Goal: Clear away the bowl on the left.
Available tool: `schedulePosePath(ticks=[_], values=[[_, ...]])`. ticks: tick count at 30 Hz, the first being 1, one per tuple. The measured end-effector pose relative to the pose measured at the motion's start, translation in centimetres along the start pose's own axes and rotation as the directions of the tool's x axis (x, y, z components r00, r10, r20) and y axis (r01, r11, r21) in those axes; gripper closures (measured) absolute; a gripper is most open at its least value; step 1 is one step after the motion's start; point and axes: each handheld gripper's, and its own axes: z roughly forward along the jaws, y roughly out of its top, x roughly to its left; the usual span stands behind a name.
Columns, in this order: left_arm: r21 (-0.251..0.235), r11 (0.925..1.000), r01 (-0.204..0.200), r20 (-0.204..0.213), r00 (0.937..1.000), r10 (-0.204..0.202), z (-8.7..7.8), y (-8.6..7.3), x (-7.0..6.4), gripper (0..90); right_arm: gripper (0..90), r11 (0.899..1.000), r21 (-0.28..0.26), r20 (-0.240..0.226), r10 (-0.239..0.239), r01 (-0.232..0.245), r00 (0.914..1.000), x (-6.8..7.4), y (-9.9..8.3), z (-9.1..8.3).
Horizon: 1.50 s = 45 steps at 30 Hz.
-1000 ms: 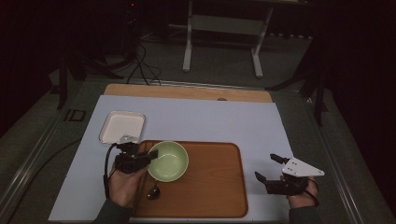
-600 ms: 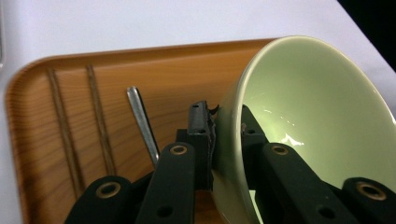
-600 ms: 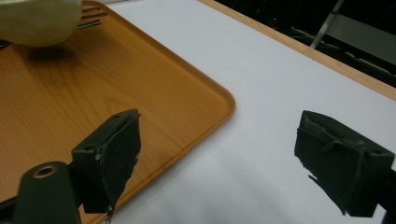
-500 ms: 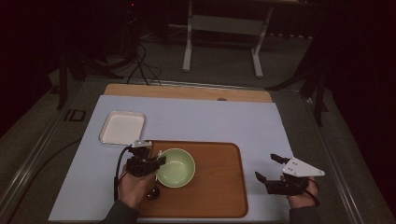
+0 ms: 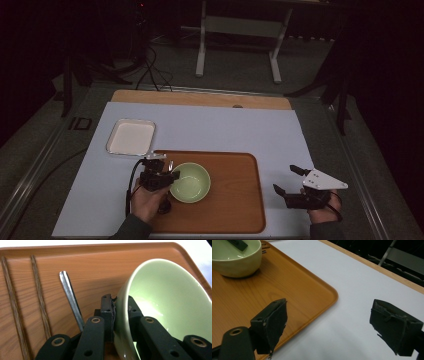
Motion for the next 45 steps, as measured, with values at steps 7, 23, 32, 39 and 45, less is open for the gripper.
schedulePosePath(ticks=[7, 23, 32, 39, 45], values=[[0.01, 0.9998, -0.016, -0.008, 0.9998, 0.016, 0.21, -0.11, 0.22, 82.3, 14.1, 1.0, 0.001, -0.002, -0.001, 0.001, 1.0, 0.01, 0.01, 0.02], [-0.002, 0.9994, -0.036, 0.002, 0.9994, 0.036, 0.16, -0.27, 0.26, 53.8, 14.1, 1.0, 0.002, -0.002, -0.001, 0.001, 1.0, -0.03, -0.03, -0.04], [0.007, 0.9965, -0.084, -0.029, 0.996, 0.084, -0.02, -0.12, -0.1, 42.5, 14.1, 1.0, 0.003, -0.003, -0.001, 0.001, 1.0, 0.01, -0.02, -0.02], [0.01, 0.9941, -0.108, -0.061, 0.9923, 0.108, -0.08, -0.03, -0.29, 31.2, 14.1, 1.0, 0.002, -0.003, -0.002, 0.002, 1.0, 0.0, -0.01, 0.0], [0.007, 0.9941, -0.108, -0.055, 0.9926, 0.108, -0.17, 0.0, -0.28, 25.5, 14.1, 1.0, 0.004, -0.007, -0.005, 0.005, 1.0, 0.02, 0.03, 0.09]])
